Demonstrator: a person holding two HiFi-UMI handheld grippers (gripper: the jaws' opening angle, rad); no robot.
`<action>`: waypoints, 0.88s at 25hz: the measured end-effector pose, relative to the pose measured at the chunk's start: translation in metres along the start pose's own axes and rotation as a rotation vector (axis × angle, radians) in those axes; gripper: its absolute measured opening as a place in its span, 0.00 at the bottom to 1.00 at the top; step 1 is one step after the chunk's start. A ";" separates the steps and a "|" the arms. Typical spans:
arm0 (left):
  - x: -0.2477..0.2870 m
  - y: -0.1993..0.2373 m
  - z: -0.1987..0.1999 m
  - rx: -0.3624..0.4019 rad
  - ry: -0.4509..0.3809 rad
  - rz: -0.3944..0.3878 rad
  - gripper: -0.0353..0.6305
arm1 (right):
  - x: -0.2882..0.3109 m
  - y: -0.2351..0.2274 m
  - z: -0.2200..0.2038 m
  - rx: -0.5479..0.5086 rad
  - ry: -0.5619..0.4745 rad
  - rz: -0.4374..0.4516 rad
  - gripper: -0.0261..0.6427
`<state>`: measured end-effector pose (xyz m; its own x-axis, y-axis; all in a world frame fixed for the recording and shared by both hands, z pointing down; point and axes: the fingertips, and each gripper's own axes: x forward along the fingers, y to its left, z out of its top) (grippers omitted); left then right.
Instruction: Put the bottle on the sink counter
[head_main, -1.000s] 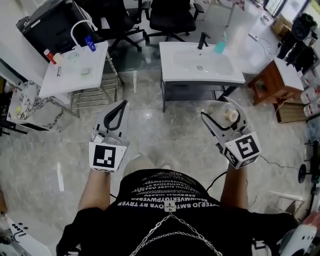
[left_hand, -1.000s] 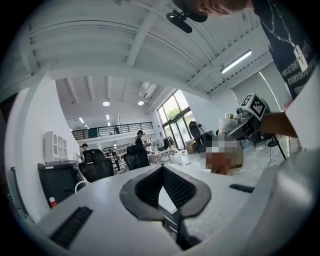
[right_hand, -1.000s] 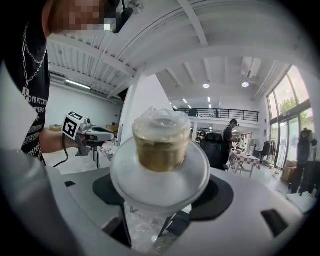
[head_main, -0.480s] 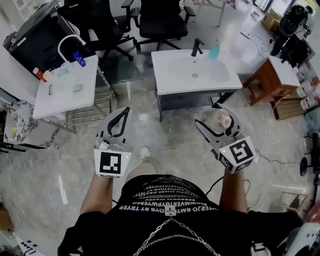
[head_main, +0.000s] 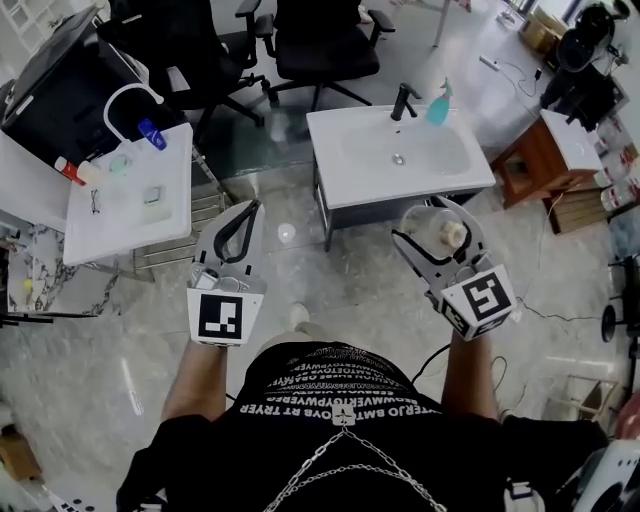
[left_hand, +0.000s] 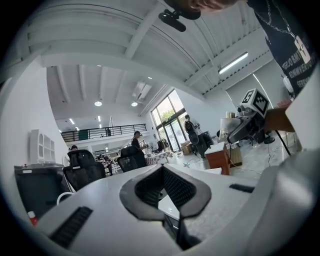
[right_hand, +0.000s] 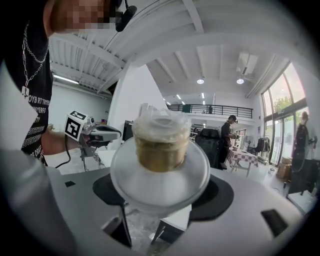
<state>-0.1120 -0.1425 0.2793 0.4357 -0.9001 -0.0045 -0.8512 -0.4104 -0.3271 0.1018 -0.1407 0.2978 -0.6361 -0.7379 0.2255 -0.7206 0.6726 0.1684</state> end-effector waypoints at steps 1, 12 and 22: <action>0.005 0.007 -0.003 -0.001 -0.001 -0.005 0.06 | 0.009 0.000 0.002 -0.001 0.004 -0.001 0.54; 0.041 0.068 -0.025 -0.035 -0.031 -0.058 0.06 | 0.075 0.003 0.028 -0.027 0.018 -0.035 0.54; 0.067 0.076 -0.038 -0.049 -0.043 -0.120 0.06 | 0.109 0.000 0.016 -0.009 0.054 -0.043 0.54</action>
<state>-0.1587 -0.2391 0.2902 0.5469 -0.8372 -0.0092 -0.8049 -0.5227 -0.2811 0.0279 -0.2220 0.3069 -0.5889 -0.7620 0.2695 -0.7441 0.6413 0.1873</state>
